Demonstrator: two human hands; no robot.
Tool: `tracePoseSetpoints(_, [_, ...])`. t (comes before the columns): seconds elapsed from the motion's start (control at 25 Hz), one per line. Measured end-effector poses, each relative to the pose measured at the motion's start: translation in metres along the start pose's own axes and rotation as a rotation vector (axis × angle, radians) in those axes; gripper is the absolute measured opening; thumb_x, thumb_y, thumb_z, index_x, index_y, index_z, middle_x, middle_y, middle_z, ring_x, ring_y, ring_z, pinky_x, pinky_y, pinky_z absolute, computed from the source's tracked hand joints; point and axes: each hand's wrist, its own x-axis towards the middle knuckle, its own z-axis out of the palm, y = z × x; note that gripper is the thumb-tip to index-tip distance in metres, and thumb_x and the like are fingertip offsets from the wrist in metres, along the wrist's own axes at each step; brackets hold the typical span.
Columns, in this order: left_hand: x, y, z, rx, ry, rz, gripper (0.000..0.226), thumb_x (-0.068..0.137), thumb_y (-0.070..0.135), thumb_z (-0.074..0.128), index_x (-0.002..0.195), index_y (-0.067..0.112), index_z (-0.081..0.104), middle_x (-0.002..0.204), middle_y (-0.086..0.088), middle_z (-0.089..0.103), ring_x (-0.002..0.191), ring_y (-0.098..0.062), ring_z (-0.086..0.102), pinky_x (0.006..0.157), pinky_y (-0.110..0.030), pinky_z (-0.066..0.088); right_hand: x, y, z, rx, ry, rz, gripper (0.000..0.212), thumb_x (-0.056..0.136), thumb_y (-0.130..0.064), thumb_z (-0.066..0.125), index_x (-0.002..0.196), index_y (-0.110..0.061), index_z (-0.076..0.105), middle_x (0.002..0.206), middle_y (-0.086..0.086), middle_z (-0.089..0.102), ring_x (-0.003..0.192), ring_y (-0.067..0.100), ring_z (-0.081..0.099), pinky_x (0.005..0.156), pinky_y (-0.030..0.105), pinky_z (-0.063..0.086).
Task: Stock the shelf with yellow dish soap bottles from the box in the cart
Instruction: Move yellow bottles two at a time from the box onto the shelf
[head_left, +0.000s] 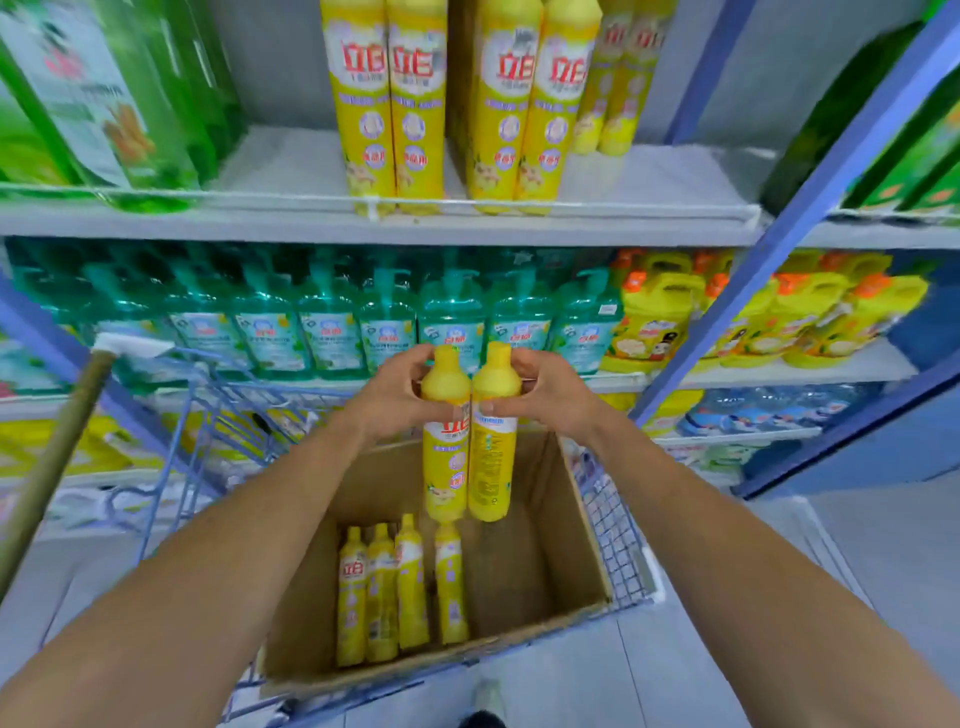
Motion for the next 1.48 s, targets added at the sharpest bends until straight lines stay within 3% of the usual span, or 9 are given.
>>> tracePoseSetpoints(0.12, [-0.010,0.080,-0.004,-0.017,0.023,0.106,0.084,0.067,-0.010,0.086,0.139,0.001,0.044,0.118,-0.013,0.071,0.105,-0.024,0.069,0.090,-0.039,0.059,-0.013,-0.068,-0.039,0.006,0.085,-0.103,0.066,0.061,-0.028,0.093,0.117,-0.004,0.067,0.117,0.015,0.073,0.103,0.022,0.069,0.097,0.055,0.054])
tracePoseSetpoints(0.24, [-0.018,0.144,-0.003,0.011,0.019,0.218,0.080,0.068,-0.012,0.083,0.137,0.004,0.047,0.116,-0.009,0.072,0.104,-0.021,0.071,0.086,-0.032,0.060,-0.021,-0.119,-0.072,-0.005,0.148,-0.195,0.065,0.060,-0.026,0.093,0.116,-0.003,0.067,0.116,0.015,0.073,0.101,0.021,0.069,0.097,0.054,0.054])
tracePoseSetpoints(0.44, [-0.002,0.227,0.003,0.072,0.037,0.402,0.068,0.068,-0.011,0.084,0.128,0.008,0.058,0.116,-0.009,0.073,0.107,-0.021,0.071,0.091,-0.035,0.059,-0.018,-0.168,-0.133,-0.025,0.209,-0.305,0.051,0.068,-0.013,0.091,0.114,-0.010,0.070,0.114,0.009,0.075,0.104,0.023,0.071,0.098,0.050,0.055])
tracePoseSetpoints(0.68, [0.050,0.309,0.029,0.125,0.119,0.512,0.061,0.071,-0.005,0.085,0.125,0.010,0.060,0.115,-0.009,0.074,0.107,-0.020,0.071,0.089,-0.029,0.059,0.012,-0.198,-0.226,-0.048,0.236,-0.423,0.044,0.072,-0.009,0.090,0.112,-0.006,0.070,0.105,0.003,0.076,0.091,0.010,0.070,0.090,0.032,0.057])
tracePoseSetpoints(0.84, [0.105,0.359,0.062,0.159,0.162,0.559,0.060,0.071,-0.007,0.084,0.124,0.006,0.058,0.112,-0.006,0.074,0.101,-0.012,0.072,0.083,-0.024,0.058,0.046,-0.194,-0.300,-0.034,0.270,-0.476,0.049,0.070,-0.015,0.092,0.113,-0.007,0.070,0.107,0.009,0.077,0.102,0.027,0.073,0.092,0.045,0.059])
tracePoseSetpoints(0.92, [0.133,0.374,0.077,0.157,0.192,0.575,0.058,0.072,-0.010,0.082,0.123,0.001,0.057,0.114,-0.012,0.073,0.099,-0.013,0.071,0.082,-0.023,0.058,0.064,-0.188,-0.331,-0.037,0.291,-0.487,0.045,0.068,-0.016,0.093,0.108,-0.009,0.072,0.104,0.009,0.077,0.096,0.025,0.074,0.090,0.047,0.060])
tracePoseSetpoints(1.04, [0.169,0.381,0.091,0.147,0.242,0.585,0.059,0.071,-0.007,0.084,0.122,0.002,0.057,0.116,-0.016,0.072,0.106,-0.025,0.071,0.087,-0.031,0.059,0.085,-0.179,-0.358,-0.066,0.309,-0.497,0.045,0.068,-0.017,0.093,0.108,-0.014,0.072,0.100,0.003,0.078,0.088,0.012,0.072,0.087,0.038,0.060])
tracePoseSetpoints(1.32, [0.226,0.366,0.104,0.129,0.275,0.519,0.065,0.071,-0.004,0.086,0.127,0.004,0.055,0.114,-0.015,0.072,0.103,-0.024,0.071,0.082,-0.030,0.060,0.123,-0.144,-0.376,-0.069,0.349,-0.463,0.050,0.067,-0.021,0.094,0.111,-0.017,0.071,0.096,-0.003,0.076,0.082,0.007,0.071,0.074,0.022,0.057])
tracePoseSetpoints(1.48, [0.243,0.343,0.106,0.129,0.297,0.510,0.060,0.073,-0.005,0.084,0.125,0.006,0.057,0.114,-0.014,0.072,0.099,-0.019,0.072,0.080,-0.025,0.059,0.140,-0.122,-0.371,-0.013,0.328,-0.443,0.052,0.070,-0.021,0.092,0.115,-0.023,0.067,0.101,-0.002,0.075,0.088,0.011,0.071,0.085,0.038,0.060])
